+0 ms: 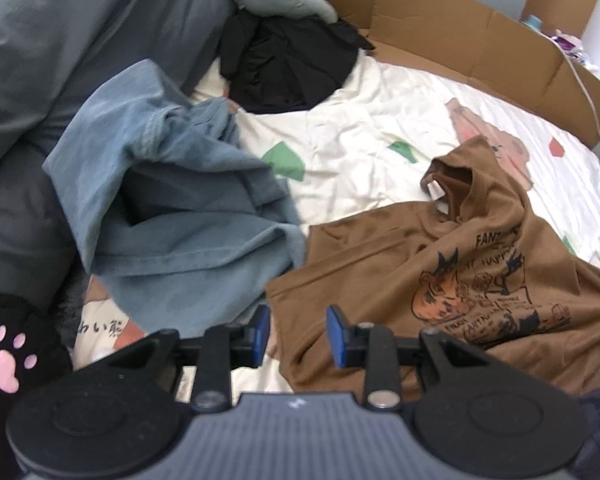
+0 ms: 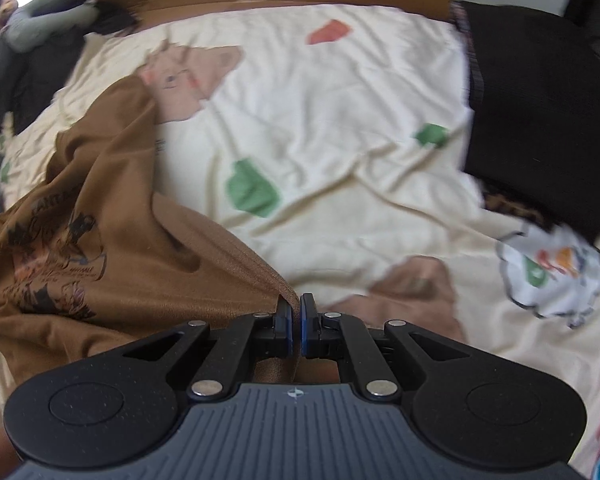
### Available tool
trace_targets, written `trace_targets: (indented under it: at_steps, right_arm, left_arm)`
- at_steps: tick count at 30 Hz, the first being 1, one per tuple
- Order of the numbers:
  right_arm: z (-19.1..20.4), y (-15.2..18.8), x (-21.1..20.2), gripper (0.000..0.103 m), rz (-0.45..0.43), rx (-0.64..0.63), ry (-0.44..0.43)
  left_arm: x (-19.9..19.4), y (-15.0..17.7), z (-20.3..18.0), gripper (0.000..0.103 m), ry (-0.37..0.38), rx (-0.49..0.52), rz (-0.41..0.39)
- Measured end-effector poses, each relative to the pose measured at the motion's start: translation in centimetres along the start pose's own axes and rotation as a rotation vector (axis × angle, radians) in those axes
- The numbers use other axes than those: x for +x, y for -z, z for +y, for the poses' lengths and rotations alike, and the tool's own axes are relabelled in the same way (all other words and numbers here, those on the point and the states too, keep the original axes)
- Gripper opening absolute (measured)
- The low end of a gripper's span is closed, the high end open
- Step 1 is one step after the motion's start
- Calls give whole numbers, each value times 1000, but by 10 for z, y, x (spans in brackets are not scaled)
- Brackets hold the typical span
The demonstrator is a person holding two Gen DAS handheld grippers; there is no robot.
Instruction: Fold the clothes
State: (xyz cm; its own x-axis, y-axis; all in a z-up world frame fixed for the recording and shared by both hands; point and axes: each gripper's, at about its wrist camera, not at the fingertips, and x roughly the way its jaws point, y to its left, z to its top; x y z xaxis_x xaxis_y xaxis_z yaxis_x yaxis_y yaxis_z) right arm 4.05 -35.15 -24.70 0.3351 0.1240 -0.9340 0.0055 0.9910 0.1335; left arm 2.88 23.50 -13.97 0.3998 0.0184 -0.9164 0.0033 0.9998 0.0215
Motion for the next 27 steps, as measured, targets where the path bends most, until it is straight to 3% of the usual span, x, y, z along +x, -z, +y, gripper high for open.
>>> trace_targets:
  at_steps: [11, 21, 24, 27]
  right_arm:
    - [-65, 25, -24, 1, 28, 141, 101]
    - [-113, 54, -39, 1, 109, 265, 184]
    - [-120, 57, -38, 5, 164, 287, 175]
    - [-122, 53, -49, 13, 144, 289, 143]
  left_arm:
    - [-14, -14, -18, 33, 17, 10, -28]
    - [-21, -21, -32, 38, 55, 16, -67]
    - [-20, -19, -37, 38, 69, 25, -67]
    - [-17, -18, -39, 38, 74, 34, -57]
